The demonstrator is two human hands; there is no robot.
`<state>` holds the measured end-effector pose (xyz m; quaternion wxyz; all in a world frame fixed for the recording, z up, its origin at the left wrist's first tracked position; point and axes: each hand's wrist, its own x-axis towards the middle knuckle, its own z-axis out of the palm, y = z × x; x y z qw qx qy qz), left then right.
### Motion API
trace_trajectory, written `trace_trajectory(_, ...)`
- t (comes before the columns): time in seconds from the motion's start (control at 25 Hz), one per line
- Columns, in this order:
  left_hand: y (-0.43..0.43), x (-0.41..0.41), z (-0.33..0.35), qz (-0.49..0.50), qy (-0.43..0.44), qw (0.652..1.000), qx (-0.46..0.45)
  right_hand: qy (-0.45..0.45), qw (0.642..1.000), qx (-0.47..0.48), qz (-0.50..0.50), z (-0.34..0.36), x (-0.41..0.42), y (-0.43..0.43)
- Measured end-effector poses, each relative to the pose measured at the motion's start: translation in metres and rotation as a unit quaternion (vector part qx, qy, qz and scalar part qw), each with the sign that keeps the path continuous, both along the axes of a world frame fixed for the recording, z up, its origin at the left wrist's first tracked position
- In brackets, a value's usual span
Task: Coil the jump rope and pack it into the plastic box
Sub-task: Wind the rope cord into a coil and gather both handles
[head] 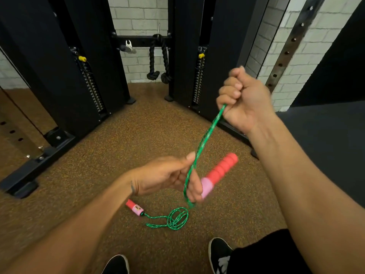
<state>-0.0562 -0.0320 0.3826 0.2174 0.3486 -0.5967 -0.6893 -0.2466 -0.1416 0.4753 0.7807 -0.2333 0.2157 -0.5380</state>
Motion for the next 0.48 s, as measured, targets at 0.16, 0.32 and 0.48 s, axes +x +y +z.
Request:
trace_trajectory(0.16, -0.002, -0.001, 0.015, 0.071, 0.036, 0.996, -0.049, 0.095, 0.989, 0.041, -0.103, -0.020, -0.035, -0.023)
trace_trajectory(0.32, -0.012, 0.002, 0.038, 0.229, 0.123, 0.963, -0.066, 0.557, 0.829, 0.025, 0.042, -0.046, -0.042, -0.015)
trace_trajectory(0.48, -0.018, 0.003, 0.047, 0.247, 0.119, 0.962, -0.013, 0.759, 0.572, -0.188, 0.249, -0.048, -0.016, 0.013)
